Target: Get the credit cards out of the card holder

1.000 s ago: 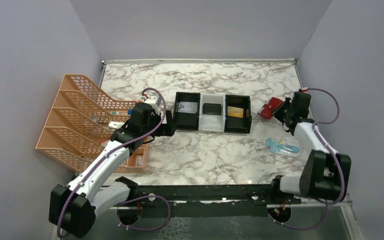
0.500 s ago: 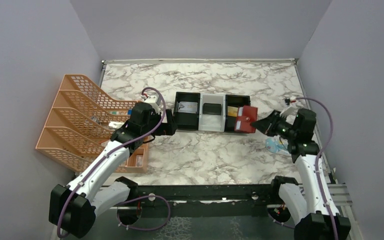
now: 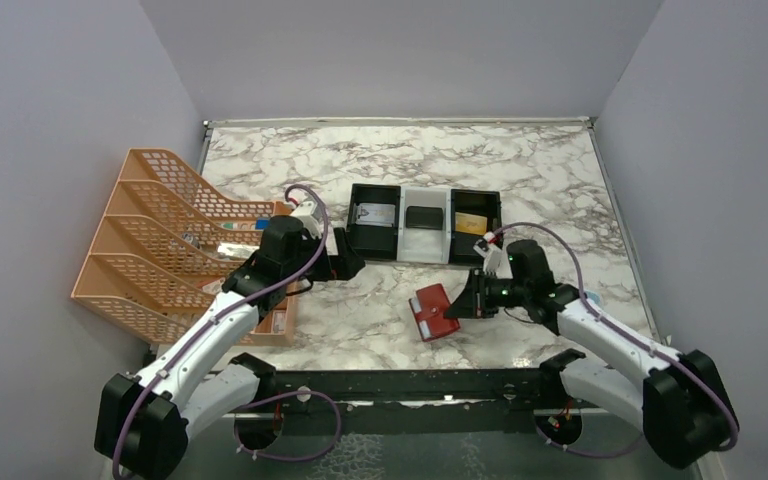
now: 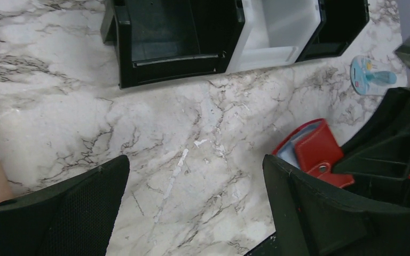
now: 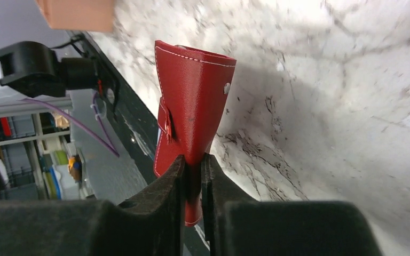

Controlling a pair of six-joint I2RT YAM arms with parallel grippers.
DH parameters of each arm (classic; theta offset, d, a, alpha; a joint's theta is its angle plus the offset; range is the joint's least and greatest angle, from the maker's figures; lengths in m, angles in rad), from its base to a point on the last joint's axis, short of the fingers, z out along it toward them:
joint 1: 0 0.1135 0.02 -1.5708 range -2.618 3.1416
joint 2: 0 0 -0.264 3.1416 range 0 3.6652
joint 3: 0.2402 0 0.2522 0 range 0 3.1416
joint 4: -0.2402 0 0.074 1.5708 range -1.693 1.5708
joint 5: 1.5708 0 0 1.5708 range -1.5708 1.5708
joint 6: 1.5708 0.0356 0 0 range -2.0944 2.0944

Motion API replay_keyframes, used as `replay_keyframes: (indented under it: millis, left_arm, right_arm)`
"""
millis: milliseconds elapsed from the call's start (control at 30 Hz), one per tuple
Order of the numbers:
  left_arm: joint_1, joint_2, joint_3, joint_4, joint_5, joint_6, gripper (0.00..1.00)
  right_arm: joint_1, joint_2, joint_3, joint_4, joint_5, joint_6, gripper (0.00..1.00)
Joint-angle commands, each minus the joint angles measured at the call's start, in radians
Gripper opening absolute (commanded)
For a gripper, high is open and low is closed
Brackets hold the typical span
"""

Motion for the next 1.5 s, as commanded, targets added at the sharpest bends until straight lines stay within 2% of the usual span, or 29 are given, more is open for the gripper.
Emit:
replay_keyframes:
  millis: [0, 67, 167, 233, 300, 333, 433, 533, 700, 933, 1100, 1233, 1367, 1467]
  left_arm:
    - [-0.034, 0.007, -0.008, 0.035, 0.075, -0.009, 0.99]
    - [-0.068, 0.026, 0.004, 0.032, 0.062, 0.0, 0.99]
    - [-0.152, 0.063, 0.024, 0.025, 0.009, 0.002, 0.99]
    - [-0.212, 0.092, 0.036, 0.023, -0.035, -0.007, 0.99]
    - [-0.26, 0.118, 0.042, 0.025, -0.065, -0.024, 0.99]
    - [-0.278, 0.131, 0.043, 0.026, -0.082, -0.031, 0.99]
    - [-0.326, 0.162, 0.051, 0.026, -0.116, -0.039, 0.97]
    - [-0.37, 0.202, 0.067, 0.026, -0.139, -0.039, 0.95]
    - [-0.435, 0.252, 0.088, 0.028, -0.189, -0.062, 0.92]
    - [-0.534, 0.303, 0.098, 0.027, -0.183, -0.106, 0.87]
    - [-0.607, 0.302, 0.082, 0.026, -0.193, -0.169, 0.81]
    - [-0.693, 0.327, 0.106, 0.007, -0.275, -0.213, 0.75]
    - [-0.788, 0.395, 0.183, -0.036, -0.408, -0.172, 0.72]
    - [-0.83, 0.467, 0.246, -0.059, -0.44, -0.104, 0.64]
  right_arm:
    - [0.106, 0.119, -0.041, 0.176, 0.074, 0.059, 0.16]
    - [0.138, 0.154, -0.057, 0.235, 0.115, 0.091, 0.22]
    - [0.15, 0.202, -0.047, 0.255, 0.128, 0.09, 0.39]
    - [0.151, 0.185, -0.012, 0.183, 0.19, 0.066, 0.49]
    - [0.151, 0.13, 0.039, 0.07, 0.341, 0.048, 0.61]
    - [0.151, 0.095, 0.057, 0.014, 0.434, 0.057, 0.63]
    - [0.151, 0.024, 0.088, -0.082, 0.684, 0.083, 0.63]
    - [0.151, 0.042, 0.128, -0.124, 0.784, 0.084, 0.61]
    - [0.15, 0.192, 0.2, -0.117, 0.803, 0.063, 0.59]
    - [0.142, 0.369, 0.281, -0.039, 0.844, 0.0, 0.57]
    - [0.131, 0.428, 0.314, -0.003, 0.902, -0.049, 0.56]
    - [0.113, 0.465, 0.334, 0.011, 0.903, -0.085, 0.56]
    - [0.101, 0.458, 0.325, 0.024, 0.903, -0.106, 0.56]
    - [0.085, 0.427, 0.317, 0.0, 0.838, -0.104, 0.55]
